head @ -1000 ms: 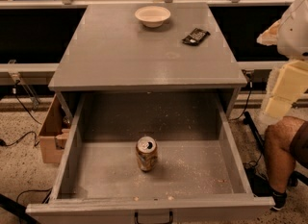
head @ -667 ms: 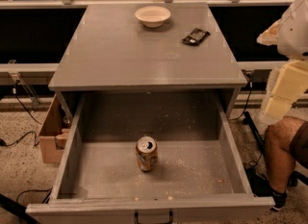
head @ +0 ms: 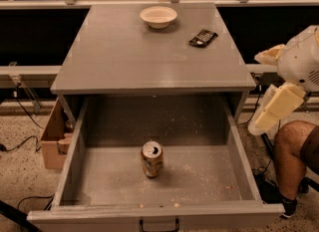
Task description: Pick orange can from top drawer and place on counter
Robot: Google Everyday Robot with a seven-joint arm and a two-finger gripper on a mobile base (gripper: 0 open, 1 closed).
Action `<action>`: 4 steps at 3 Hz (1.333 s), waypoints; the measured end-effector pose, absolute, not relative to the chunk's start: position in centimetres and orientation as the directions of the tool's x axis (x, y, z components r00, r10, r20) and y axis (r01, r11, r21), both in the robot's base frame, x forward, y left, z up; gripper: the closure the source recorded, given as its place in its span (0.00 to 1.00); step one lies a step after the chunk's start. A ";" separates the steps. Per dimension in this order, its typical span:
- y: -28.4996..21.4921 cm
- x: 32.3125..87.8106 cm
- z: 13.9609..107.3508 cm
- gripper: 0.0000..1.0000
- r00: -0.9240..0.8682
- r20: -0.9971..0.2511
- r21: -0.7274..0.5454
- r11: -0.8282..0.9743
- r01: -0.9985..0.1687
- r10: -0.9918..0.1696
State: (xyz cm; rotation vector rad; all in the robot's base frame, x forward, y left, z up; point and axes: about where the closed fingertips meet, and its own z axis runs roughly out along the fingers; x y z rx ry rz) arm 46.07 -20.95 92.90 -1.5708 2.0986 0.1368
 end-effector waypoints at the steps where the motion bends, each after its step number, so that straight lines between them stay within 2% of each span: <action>1: -18.2 48.7 88.4 0.00 -0.122 -0.652 -0.204 0.328 -0.922 -0.748; 2: -13.5 50.6 86.6 0.00 -0.013 -0.814 -0.202 0.305 -0.931 -0.581; 3: -9.8 49.8 87.2 0.00 0.071 -0.900 -0.202 0.268 -0.942 -0.430; 4: -8.1 49.3 88.1 0.00 0.117 -0.919 -0.220 0.241 -0.945 -0.377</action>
Offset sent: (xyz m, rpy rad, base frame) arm 0.0596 0.1302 -0.0580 0.8543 -0.2293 0.2133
